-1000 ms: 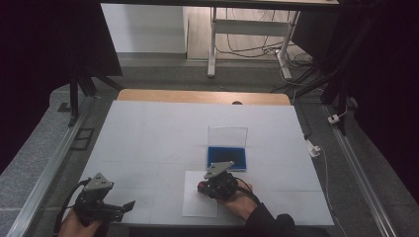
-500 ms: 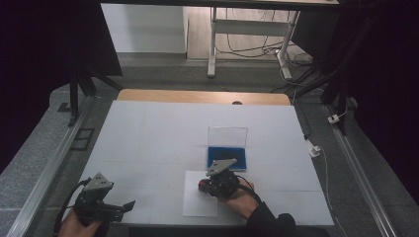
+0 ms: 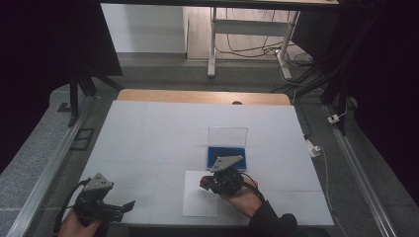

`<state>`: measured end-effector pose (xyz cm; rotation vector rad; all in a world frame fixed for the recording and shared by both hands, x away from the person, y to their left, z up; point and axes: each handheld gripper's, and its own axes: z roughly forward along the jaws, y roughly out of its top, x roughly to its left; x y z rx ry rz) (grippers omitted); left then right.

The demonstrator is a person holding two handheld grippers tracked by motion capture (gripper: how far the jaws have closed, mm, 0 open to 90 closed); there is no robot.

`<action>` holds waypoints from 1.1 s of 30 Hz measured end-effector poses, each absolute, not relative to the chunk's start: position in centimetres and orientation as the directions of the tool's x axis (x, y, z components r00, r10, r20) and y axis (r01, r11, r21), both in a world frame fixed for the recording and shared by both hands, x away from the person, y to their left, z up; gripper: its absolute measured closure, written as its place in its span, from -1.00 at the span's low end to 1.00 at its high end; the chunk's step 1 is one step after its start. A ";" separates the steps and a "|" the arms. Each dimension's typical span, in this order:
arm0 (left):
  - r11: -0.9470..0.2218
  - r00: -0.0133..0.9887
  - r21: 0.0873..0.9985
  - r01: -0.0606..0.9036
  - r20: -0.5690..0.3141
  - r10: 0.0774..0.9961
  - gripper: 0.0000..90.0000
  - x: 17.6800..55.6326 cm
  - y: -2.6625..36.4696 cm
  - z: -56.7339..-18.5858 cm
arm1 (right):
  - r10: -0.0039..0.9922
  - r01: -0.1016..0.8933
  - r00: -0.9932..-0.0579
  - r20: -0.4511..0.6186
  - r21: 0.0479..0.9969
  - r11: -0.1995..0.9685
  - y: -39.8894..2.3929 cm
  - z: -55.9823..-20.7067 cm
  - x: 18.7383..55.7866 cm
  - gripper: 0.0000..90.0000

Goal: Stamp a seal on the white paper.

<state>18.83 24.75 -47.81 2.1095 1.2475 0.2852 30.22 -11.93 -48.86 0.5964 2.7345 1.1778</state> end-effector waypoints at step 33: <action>-0.324 0.533 0.649 0.688 -0.150 0.833 -0.95 18.8 24.9 -47.7 | 0.486 0.350 -0.872 0.054 0.763 0.543 -15.5 -46.4 31.9 0.77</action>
